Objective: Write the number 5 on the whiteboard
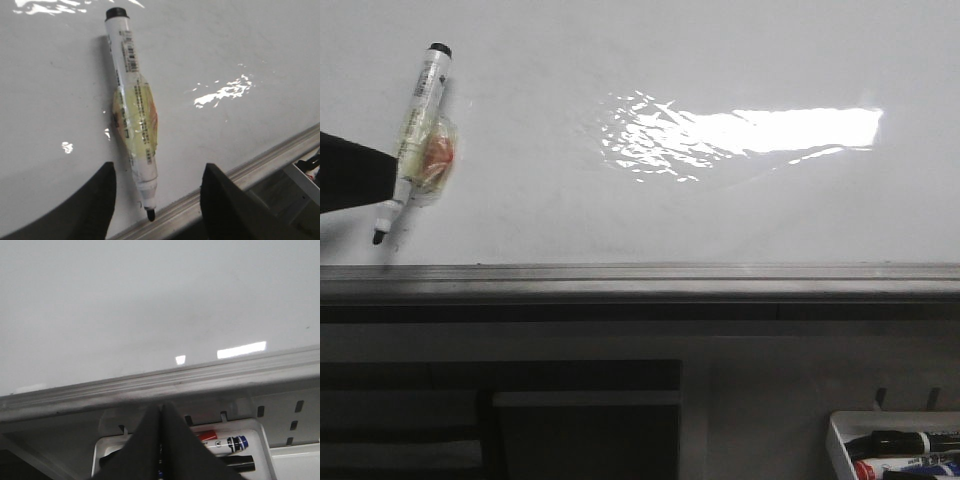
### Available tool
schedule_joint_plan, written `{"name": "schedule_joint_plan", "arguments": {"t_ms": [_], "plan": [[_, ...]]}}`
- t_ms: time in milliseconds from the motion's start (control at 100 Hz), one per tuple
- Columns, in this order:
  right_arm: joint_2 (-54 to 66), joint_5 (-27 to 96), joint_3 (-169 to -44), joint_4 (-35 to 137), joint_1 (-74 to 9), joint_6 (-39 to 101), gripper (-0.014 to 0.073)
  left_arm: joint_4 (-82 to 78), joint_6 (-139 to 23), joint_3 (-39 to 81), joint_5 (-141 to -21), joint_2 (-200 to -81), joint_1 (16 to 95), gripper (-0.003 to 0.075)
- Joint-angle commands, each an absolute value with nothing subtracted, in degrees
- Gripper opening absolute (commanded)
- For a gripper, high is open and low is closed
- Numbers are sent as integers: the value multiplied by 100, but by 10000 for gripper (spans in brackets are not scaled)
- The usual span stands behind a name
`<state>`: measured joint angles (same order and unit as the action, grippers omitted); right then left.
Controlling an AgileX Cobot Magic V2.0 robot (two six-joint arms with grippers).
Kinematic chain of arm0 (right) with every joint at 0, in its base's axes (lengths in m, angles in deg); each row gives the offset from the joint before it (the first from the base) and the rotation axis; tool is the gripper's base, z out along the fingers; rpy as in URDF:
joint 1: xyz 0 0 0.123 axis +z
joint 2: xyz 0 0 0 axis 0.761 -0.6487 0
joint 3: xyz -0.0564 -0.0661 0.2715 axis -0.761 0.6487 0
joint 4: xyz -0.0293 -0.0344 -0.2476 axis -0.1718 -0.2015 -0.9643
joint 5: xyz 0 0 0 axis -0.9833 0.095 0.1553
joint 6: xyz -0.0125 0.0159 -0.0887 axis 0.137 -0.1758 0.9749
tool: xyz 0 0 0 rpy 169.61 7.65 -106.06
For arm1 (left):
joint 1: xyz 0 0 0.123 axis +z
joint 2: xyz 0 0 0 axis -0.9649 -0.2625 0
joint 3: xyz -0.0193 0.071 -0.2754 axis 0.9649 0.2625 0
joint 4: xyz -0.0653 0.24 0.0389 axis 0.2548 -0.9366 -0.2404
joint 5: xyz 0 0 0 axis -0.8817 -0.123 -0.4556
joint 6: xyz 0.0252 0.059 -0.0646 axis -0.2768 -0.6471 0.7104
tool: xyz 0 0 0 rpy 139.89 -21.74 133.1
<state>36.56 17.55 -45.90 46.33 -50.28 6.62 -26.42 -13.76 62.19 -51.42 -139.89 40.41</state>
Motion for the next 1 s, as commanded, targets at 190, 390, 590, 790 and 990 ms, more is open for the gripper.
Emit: {"name": "schedule_joint_plan", "arguments": {"t_ms": [190, 390, 590, 790, 990], "plan": [[3573, 1260, -4798, 4606, -5068, 668, -61, -2425, -1362, 5622, -4494, -14937, 3994, 358], [3573, 1260, -4798, 4606, -5068, 668, -61, -2221, -1362, 5608, -4907, -15128, 4017, 305], [3573, 1083, -4798, 4790, -5068, 546, -61, -2401, -1362, 5608, -5136, -15139, 4082, -18], [3573, 1138, -4810, 4734, -5068, 531, -61, -2616, -1362, 5608, -5136, -15087, 4082, -20], [3568, 2185, -5453, 4026, -5057, 542, -61, -3878, -1362, 5608, -5136, -14641, 4082, -20]]}}
